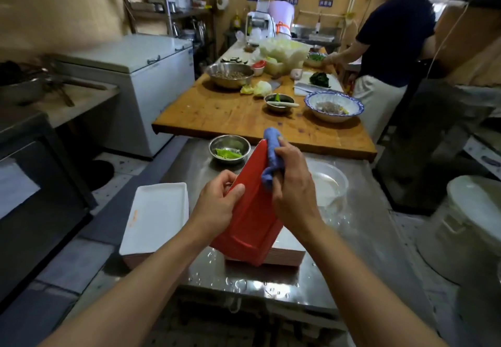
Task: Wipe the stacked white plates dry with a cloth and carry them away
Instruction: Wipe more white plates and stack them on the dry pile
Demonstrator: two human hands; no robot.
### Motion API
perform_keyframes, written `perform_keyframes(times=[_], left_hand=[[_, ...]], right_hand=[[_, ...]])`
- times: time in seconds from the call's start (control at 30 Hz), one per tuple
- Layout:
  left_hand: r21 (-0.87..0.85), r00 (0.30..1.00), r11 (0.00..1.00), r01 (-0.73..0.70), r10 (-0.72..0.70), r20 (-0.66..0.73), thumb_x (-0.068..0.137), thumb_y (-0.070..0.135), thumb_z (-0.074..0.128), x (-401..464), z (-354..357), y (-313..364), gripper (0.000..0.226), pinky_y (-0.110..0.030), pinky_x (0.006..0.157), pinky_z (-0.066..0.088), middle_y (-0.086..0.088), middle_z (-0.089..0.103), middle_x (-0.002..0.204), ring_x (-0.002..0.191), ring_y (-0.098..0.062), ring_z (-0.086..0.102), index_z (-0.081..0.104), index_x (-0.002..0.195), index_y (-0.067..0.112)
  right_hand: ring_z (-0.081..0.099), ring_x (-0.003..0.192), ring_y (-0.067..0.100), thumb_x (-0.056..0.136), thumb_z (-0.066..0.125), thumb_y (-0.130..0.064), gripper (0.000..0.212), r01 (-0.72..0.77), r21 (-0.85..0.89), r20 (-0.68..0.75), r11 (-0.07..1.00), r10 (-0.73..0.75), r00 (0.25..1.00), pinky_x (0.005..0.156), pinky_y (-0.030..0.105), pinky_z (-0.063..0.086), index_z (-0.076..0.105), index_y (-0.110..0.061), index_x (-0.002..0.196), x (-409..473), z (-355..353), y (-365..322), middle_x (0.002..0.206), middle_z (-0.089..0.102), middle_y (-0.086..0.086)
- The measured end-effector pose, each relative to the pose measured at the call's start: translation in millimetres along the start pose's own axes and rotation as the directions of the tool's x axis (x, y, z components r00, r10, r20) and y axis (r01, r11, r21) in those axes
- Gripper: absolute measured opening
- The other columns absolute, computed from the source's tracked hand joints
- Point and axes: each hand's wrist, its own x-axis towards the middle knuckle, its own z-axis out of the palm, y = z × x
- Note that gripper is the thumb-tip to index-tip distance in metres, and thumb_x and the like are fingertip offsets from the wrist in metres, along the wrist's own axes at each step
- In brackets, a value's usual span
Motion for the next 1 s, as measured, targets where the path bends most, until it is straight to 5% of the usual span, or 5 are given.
perform_keyframes(times=[0.27, 0.4, 0.73, 0.87, 1.0], left_hand=[[-0.223, 0.997, 0.975, 0.012, -0.030, -0.074, 0.094, 0.007, 0.051, -12, -17, 12, 0.015, -0.031, 0.061, 0.048, 0.000, 0.065, 0.064, 0.058, -0.013, 0.058, 0.058, 0.083, 0.014], [-0.315, 0.992, 0.949, 0.020, -0.057, -0.110, 0.095, 0.009, 0.050, -14, -27, 17, 0.011, -0.024, 0.050, 0.051, 0.001, 0.068, 0.062, 0.055, -0.009, 0.063, 0.057, 0.087, 0.012], [-0.489, 0.974, 0.872, 0.001, -0.112, -0.198, 0.096, 0.008, 0.048, -7, -18, 30, 0.011, -0.029, 0.055, 0.057, 0.001, 0.069, 0.064, 0.058, -0.011, 0.066, 0.056, 0.089, 0.011], [-0.544, 0.963, 0.839, -0.017, -0.133, -0.236, 0.096, 0.013, 0.048, 1, -20, 26, 0.010, -0.028, 0.053, 0.056, 0.003, 0.071, 0.068, 0.063, -0.013, 0.069, 0.056, 0.090, 0.013], [-0.561, 0.962, 0.827, 0.048, -0.189, -0.197, 0.098, 0.017, 0.045, -2, -9, 11, 0.013, -0.032, 0.059, 0.055, -0.001, 0.069, 0.075, 0.068, -0.014, 0.068, 0.054, 0.089, 0.018]], right_hand=[[0.046, 0.126, 0.033, 0.083, 0.040, -0.019, 0.051, 0.242, -0.172, 0.095, 0.955, -0.228, 0.969, 0.107, 0.044, 0.030, 0.051, -0.002, 0.130, 19, 17, -22, 0.135, 0.049, 0.017], [0.051, 0.112, 0.032, 0.084, 0.046, -0.009, 0.042, 0.138, -0.086, 0.055, 0.987, -0.133, 0.990, 0.099, 0.046, 0.038, 0.051, 0.002, 0.124, 16, 4, -1, 0.125, 0.054, 0.017], [0.043, 0.121, 0.025, 0.095, 0.047, -0.009, 0.039, -0.279, 0.120, 0.015, 0.953, 0.280, 0.960, 0.101, 0.032, 0.036, 0.029, -0.007, 0.130, -7, 10, -19, 0.132, 0.037, 0.014], [0.063, 0.085, 0.007, 0.091, 0.055, -0.008, 0.040, -0.349, 0.269, 0.123, 0.898, 0.328, 0.937, 0.072, 0.015, 0.049, 0.024, -0.022, 0.112, -32, 4, -23, 0.109, 0.052, 0.006], [0.054, 0.050, 0.001, 0.079, 0.061, 0.002, 0.049, -0.482, 0.348, 0.175, 0.804, 0.449, 0.876, 0.049, 0.015, 0.047, 0.026, -0.017, 0.109, -23, -9, -14, 0.076, 0.051, 0.002]])
